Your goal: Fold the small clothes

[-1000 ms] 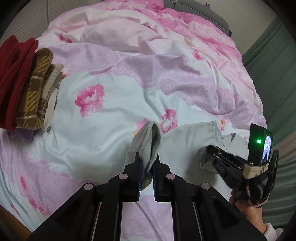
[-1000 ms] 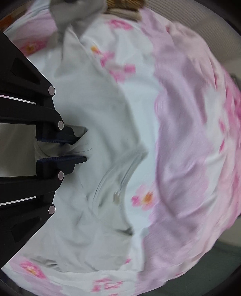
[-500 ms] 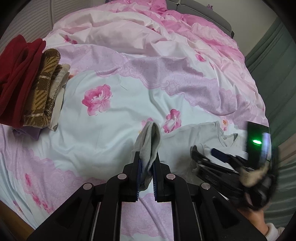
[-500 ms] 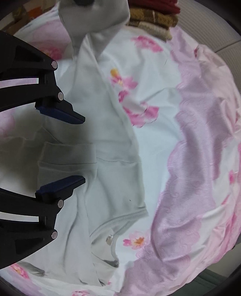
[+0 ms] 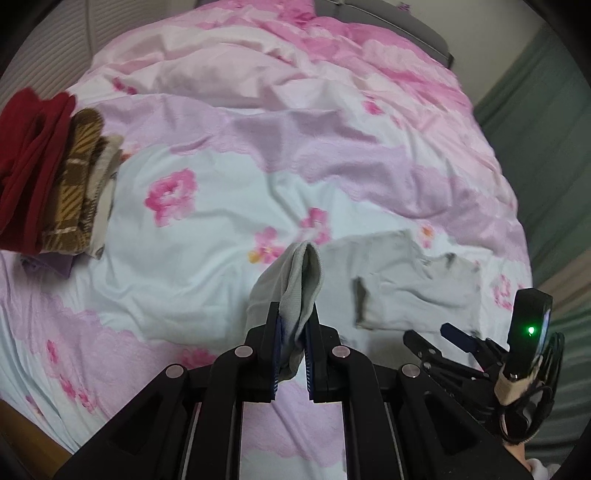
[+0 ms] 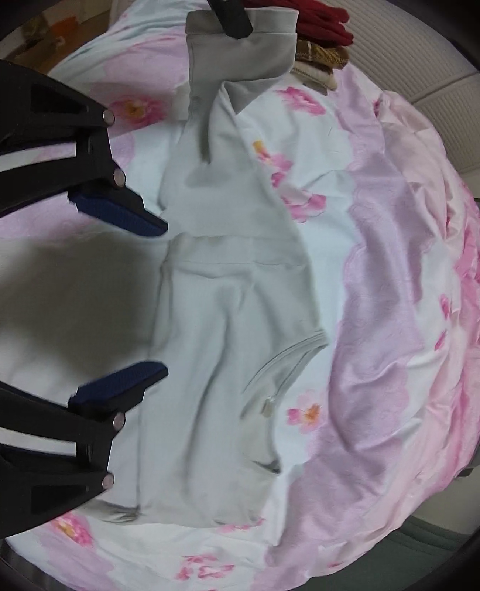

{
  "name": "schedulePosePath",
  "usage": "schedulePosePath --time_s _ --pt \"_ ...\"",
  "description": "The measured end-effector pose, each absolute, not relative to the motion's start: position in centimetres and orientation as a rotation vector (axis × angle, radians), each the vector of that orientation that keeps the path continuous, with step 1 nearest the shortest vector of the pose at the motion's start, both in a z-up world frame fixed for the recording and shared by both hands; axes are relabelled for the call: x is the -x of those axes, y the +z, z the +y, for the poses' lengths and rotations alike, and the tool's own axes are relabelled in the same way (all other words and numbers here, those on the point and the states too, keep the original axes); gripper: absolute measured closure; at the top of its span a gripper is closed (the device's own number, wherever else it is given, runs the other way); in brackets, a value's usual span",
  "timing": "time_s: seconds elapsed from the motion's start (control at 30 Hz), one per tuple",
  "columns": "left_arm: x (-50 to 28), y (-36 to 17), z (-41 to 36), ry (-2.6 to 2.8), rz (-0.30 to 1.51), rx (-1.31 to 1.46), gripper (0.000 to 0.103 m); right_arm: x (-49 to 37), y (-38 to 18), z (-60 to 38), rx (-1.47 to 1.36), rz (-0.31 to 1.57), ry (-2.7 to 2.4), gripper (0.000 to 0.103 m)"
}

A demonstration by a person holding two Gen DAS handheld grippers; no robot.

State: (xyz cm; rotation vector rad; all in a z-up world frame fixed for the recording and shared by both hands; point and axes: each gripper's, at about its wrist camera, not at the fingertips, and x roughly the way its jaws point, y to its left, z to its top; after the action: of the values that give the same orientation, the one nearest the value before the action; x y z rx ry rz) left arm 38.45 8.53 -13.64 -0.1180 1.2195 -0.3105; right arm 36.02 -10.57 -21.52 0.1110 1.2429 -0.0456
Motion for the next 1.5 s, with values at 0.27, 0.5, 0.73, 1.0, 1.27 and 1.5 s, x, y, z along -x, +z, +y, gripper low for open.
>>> schedulePosePath --time_s 0.27,0.5,0.73,1.0,1.27,1.5 --pt "-37.4 -8.0 1.6 -0.469 1.167 0.16 0.091 -32.0 -17.0 -15.7 -0.17 1.182 -0.113 0.036" --pt "-36.5 -8.5 -9.8 -0.591 1.174 0.138 0.091 -28.6 -15.4 -23.7 -0.249 1.158 -0.211 0.036" --pt "-35.0 -13.0 -20.5 -0.621 1.231 0.041 0.091 -25.5 -16.2 -31.9 -0.256 1.172 -0.288 0.036" --pt "-34.9 -20.4 -28.3 -0.544 1.334 -0.058 0.091 -23.0 -18.3 -39.8 -0.31 1.206 -0.321 0.036" --pt "-35.4 -21.8 -28.4 -0.49 1.346 -0.001 0.04 -22.9 -19.6 -42.7 -0.309 1.221 -0.311 0.035" --pt "-34.9 -17.8 -20.1 -0.406 1.22 0.027 0.027 -24.6 -19.3 -41.4 -0.304 1.205 -0.241 0.035"
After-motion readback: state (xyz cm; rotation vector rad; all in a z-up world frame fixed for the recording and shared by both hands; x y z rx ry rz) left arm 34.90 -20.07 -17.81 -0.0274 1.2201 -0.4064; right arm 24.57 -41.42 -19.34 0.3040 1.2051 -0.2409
